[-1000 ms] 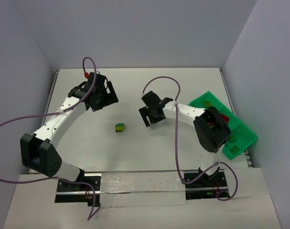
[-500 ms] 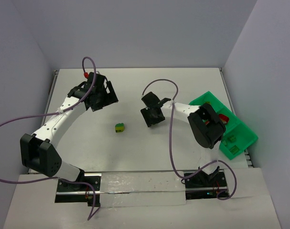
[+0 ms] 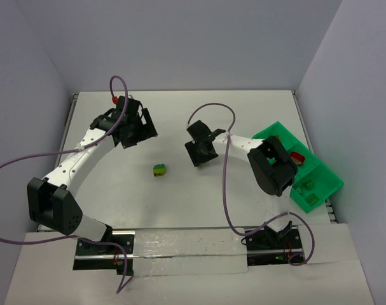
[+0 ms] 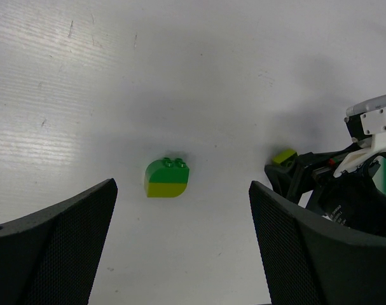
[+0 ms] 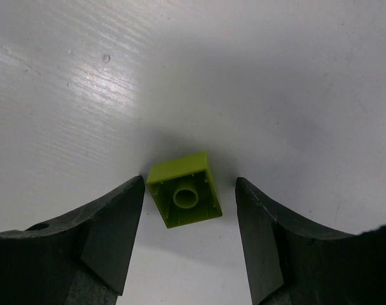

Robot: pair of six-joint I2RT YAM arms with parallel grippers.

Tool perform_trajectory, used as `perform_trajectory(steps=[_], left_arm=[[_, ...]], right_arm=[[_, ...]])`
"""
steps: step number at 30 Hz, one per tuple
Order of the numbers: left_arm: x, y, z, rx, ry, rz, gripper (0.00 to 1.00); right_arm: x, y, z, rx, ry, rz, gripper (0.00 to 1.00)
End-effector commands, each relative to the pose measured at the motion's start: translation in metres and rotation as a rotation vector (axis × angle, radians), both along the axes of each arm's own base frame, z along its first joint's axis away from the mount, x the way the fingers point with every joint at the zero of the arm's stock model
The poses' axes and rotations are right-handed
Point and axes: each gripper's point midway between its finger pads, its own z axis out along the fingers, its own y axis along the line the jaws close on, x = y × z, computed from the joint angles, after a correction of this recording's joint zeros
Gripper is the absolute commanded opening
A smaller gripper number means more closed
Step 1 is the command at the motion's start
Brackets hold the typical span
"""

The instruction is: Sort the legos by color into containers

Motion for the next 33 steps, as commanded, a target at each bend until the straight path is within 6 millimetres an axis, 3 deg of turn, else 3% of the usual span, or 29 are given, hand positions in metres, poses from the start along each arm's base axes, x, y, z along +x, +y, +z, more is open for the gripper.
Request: perform_trajectory(steps=[1, 4, 7, 9, 12, 14, 17, 19, 20, 25, 33], left_arm=[[0.009, -0.004, 0.012, -0.016, -0.038, -0.020, 0.91], [0.009, -0.004, 0.012, -0.012, -0.036, -0.020, 0.91], [0.008, -0.003, 0.010, -0.011, -0.032, -0.022, 0.91], [0.008, -0.004, 0.010, -0.011, -0.032, -0.022, 0.91], [0.009, -0.003, 0.010, -0.009, -0.032, -0.022, 0.91], [0.009, -0.003, 0.011, -0.005, -0.035, -0.024, 0.91], [0.010, -0.002, 0.009, 0.001, -0.035, -0.027, 0.91], [0.009, -0.003, 0.007, 0.001, -0.030, -0.033, 0.91], [0.010, -0.004, 0.006, -0.002, -0.030, -0.036, 0.91], [0.010, -0.006, -0.002, -0.011, -0.018, -0.048, 0.91], [0.005, 0.002, -0.009, 0.031, -0.007, -0.049, 0.91]], right_arm=[[0.020, 0.005, 0.007, 0.000, -0.051, 0.002, 0.66], [0.021, 0.006, 0.008, 0.002, -0.053, 0.000, 0.53], [0.023, 0.005, 0.012, 0.004, -0.068, -0.021, 0.20], [0.025, 0.002, 0.022, 0.004, -0.093, -0.039, 0.08], [0.028, -0.006, 0.037, 0.015, -0.125, -0.078, 0.08], [0.034, -0.027, 0.058, 0.065, -0.154, -0.151, 0.08], [0.048, -0.071, 0.082, 0.153, -0.191, -0.316, 0.08], [0.057, -0.115, 0.102, 0.240, -0.233, -0.462, 0.08], [0.057, -0.138, 0.101, 0.261, -0.234, -0.540, 0.09], [0.061, -0.207, 0.120, 0.273, -0.331, -0.749, 0.12], [0.061, -0.286, 0.130, 0.177, -0.411, -0.947, 0.18]])
